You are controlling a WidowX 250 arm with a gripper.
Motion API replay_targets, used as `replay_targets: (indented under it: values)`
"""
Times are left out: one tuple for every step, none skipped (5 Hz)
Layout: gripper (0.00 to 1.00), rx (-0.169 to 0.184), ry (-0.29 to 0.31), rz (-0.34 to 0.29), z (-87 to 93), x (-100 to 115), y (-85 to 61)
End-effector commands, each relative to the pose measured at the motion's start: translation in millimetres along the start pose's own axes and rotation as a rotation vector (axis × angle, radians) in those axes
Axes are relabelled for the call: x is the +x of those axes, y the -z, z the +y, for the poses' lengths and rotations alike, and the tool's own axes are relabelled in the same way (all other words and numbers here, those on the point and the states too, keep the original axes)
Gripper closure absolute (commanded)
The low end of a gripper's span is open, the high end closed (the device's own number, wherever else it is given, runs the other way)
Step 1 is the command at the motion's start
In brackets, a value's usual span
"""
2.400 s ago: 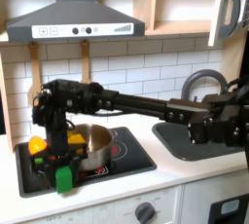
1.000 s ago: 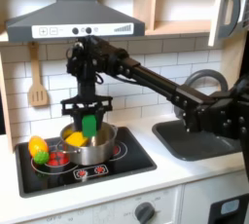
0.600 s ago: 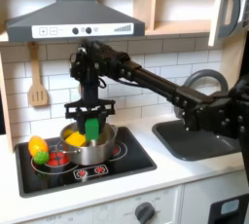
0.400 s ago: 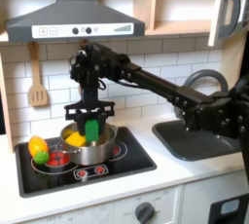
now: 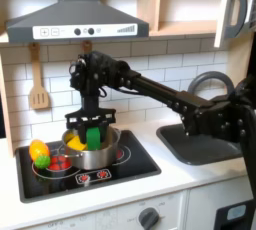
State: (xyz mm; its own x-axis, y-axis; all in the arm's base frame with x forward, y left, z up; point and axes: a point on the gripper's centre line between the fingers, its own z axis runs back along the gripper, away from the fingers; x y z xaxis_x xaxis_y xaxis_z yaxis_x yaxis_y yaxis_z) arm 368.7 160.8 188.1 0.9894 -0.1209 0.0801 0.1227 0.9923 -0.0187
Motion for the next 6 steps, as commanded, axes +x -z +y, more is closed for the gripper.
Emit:
replay_targets:
  values:
    - [1.00,-0.009,0.014,-0.014,-4.0,9.5,6.1]
    - [0.00,-0.015,0.017,-0.009,-3.1,8.9,6.4]
    - [0.00,-0.008,0.020,-0.025,-4.1,8.9,1.5]
    - [0.00,-0.008,0.028,-0.029,-7.7,7.7,-3.3]
    - [0.00,-0.030,0.027,-0.007,-15.1,3.0,-6.1]
    - [0.00,-0.032,0.037,-0.001,-27.1,-1.1,-11.1]
